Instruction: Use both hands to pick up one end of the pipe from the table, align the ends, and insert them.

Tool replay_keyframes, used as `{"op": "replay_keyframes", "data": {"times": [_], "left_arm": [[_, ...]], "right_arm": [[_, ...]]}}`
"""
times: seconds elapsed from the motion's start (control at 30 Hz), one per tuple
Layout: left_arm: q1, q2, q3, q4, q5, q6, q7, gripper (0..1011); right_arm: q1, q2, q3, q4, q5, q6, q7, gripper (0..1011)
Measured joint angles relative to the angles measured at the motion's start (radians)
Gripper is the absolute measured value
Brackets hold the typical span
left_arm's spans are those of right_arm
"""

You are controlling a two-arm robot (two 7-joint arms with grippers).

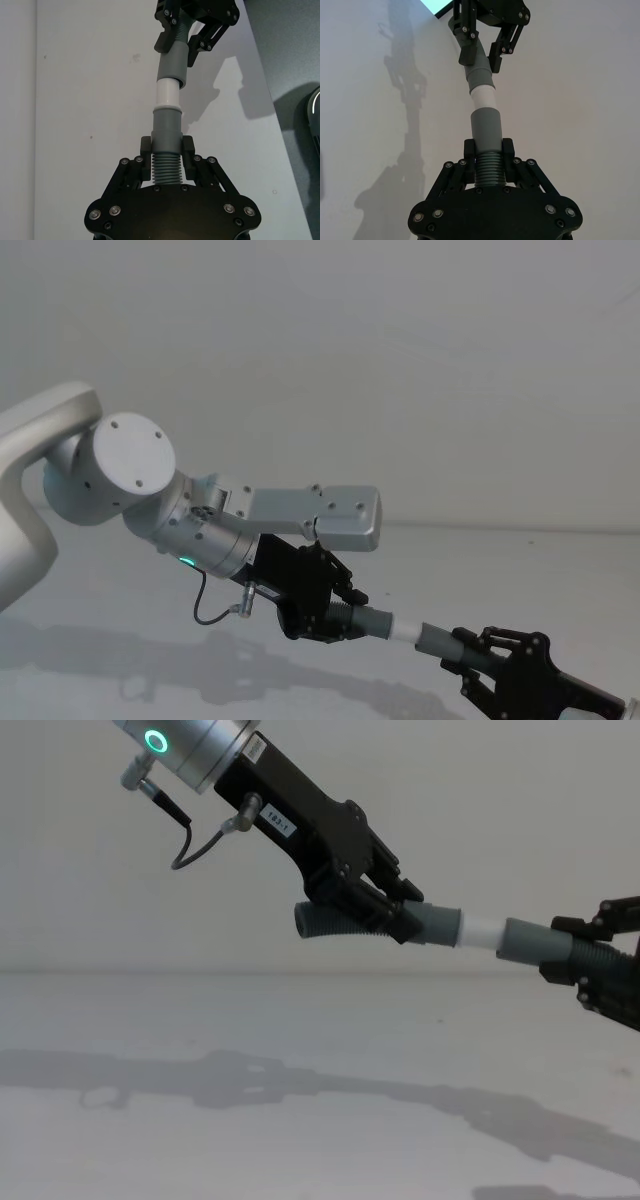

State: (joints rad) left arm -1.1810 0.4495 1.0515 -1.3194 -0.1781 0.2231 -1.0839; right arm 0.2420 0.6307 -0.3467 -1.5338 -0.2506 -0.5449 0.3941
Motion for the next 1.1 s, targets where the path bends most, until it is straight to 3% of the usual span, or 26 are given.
{"op": "replay_keyframes", "data": {"times": [1.1], "left_arm": [[-0.004,-0.006,0.005,-0.002,0.006,0.003,-0.004,327]], "right_arm": [[-0.008,0.013,-0.004,-0.033,0.043,0.059,0.033,291]]}}
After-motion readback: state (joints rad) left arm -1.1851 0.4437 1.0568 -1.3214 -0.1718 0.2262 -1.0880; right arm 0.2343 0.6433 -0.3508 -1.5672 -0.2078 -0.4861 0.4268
